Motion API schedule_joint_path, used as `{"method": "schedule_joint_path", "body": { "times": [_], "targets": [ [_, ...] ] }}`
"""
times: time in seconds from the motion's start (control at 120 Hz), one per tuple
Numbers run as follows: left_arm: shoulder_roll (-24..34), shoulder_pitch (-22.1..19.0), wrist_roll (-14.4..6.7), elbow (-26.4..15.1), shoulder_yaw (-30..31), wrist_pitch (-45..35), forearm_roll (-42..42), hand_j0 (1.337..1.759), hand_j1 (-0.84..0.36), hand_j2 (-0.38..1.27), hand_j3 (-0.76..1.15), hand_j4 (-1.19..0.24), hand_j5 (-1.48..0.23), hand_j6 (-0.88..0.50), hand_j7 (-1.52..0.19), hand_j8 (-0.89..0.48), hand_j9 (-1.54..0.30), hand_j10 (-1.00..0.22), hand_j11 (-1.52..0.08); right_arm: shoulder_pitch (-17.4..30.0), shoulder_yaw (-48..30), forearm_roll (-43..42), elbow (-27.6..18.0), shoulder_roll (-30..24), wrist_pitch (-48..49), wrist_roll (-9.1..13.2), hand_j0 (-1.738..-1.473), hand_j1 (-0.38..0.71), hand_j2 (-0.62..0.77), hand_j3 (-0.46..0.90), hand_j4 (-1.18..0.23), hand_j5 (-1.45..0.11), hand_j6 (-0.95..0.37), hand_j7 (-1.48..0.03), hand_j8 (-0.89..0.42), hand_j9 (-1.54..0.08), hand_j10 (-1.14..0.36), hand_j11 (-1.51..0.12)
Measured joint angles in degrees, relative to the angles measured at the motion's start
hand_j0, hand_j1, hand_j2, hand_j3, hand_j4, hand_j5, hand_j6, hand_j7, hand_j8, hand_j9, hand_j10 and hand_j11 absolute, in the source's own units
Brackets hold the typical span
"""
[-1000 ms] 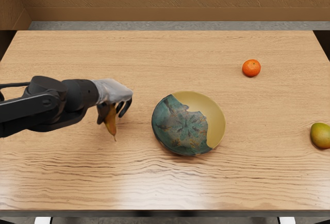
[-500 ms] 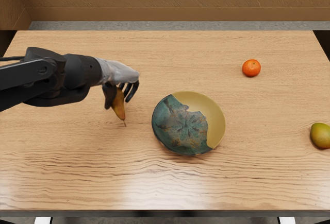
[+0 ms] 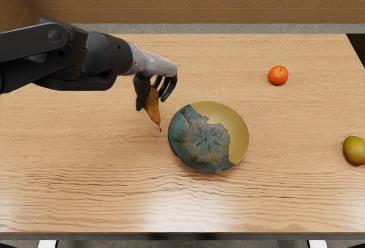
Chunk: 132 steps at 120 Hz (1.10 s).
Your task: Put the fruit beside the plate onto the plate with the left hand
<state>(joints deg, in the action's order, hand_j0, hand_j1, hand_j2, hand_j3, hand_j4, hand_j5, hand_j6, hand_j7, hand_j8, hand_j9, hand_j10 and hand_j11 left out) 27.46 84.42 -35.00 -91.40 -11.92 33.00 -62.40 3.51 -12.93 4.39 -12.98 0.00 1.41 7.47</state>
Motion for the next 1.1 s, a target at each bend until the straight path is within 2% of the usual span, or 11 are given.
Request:
{"method": "schedule_joint_path", "body": {
  "times": [0.142, 0.217, 0.4, 0.508, 0.608, 1.1],
  "targets": [
    [-2.1, 1.7, 0.0, 1.4, 0.0, 0.6, 2.6, 1.654, -0.36, 0.61, 0.0, -0.81, -1.12, -0.53, -1.1, -0.44, -1.12, -0.7, -1.11, 0.0, 0.0, 0.0, 0.0, 0.0, 0.0, 0.0, -1.658, -0.32, -0.01, 0.0, -0.03, -0.03, -0.03, -0.03, -0.03, -0.03, -0.03, -0.03],
    [-3.5, 1.7, 0.0, 2.1, 0.0, 0.7, 3.5, 1.654, -0.35, 0.55, 0.0, -0.82, -1.12, -0.52, -1.1, -0.44, -1.12, -0.73, -1.11, 0.0, 0.0, 0.0, 0.0, 0.0, 0.0, 0.0, -1.658, -0.32, -0.01, 0.0, -0.03, -0.03, -0.03, -0.03, -0.03, -0.03, -0.03, -0.03],
    [-6.9, 3.1, 0.0, 3.0, 0.1, 0.7, 4.4, 1.655, -0.41, 0.69, 0.0, -0.82, -1.13, -0.5, -1.11, -0.44, -1.11, -0.78, -1.12, 0.0, 0.0, 0.0, 0.0, 0.0, 0.0, 0.0, -1.658, -0.32, -0.01, 0.0, -0.03, -0.03, -0.03, -0.03, -0.03, -0.03, -0.03, -0.03],
    [-8.6, 4.1, 0.0, 3.6, 0.1, 0.6, 4.7, 1.655, -0.39, 0.61, 0.0, -0.82, -1.14, -0.49, -1.12, -0.43, -1.12, -0.8, -1.12, -0.1, 0.0, 0.0, 0.0, 0.0, 0.0, 0.0, -1.658, -0.32, -0.01, 0.0, -0.03, -0.03, -0.03, -0.03, -0.03, -0.03, -0.03, -0.03],
    [-9.5, 4.6, 0.0, 4.4, 0.1, 0.5, 5.3, 1.655, -0.39, 0.6, 0.0, -0.83, -1.14, -0.49, -1.13, -0.43, -1.12, -0.82, -1.12, -0.1, 0.1, 0.0, 0.0, 0.0, 0.0, 0.0, -1.658, -0.32, -0.01, 0.0, -0.03, -0.03, -0.03, -0.03, -0.03, -0.03, -0.03, -0.03],
    [-15.2, 5.6, 0.0, 7.1, 0.3, 0.2, 6.0, 1.654, -0.38, 0.67, 0.0, -0.85, -1.16, -0.52, -1.16, -0.46, -1.14, -0.85, -1.14, -0.1, 0.1, 0.0, 0.1, 0.0, 0.0, 0.0, -1.658, -0.32, -0.01, 0.0, -0.03, -0.04, -0.03, -0.04, -0.03, -0.04, -0.03, -0.04]
  ]
}}
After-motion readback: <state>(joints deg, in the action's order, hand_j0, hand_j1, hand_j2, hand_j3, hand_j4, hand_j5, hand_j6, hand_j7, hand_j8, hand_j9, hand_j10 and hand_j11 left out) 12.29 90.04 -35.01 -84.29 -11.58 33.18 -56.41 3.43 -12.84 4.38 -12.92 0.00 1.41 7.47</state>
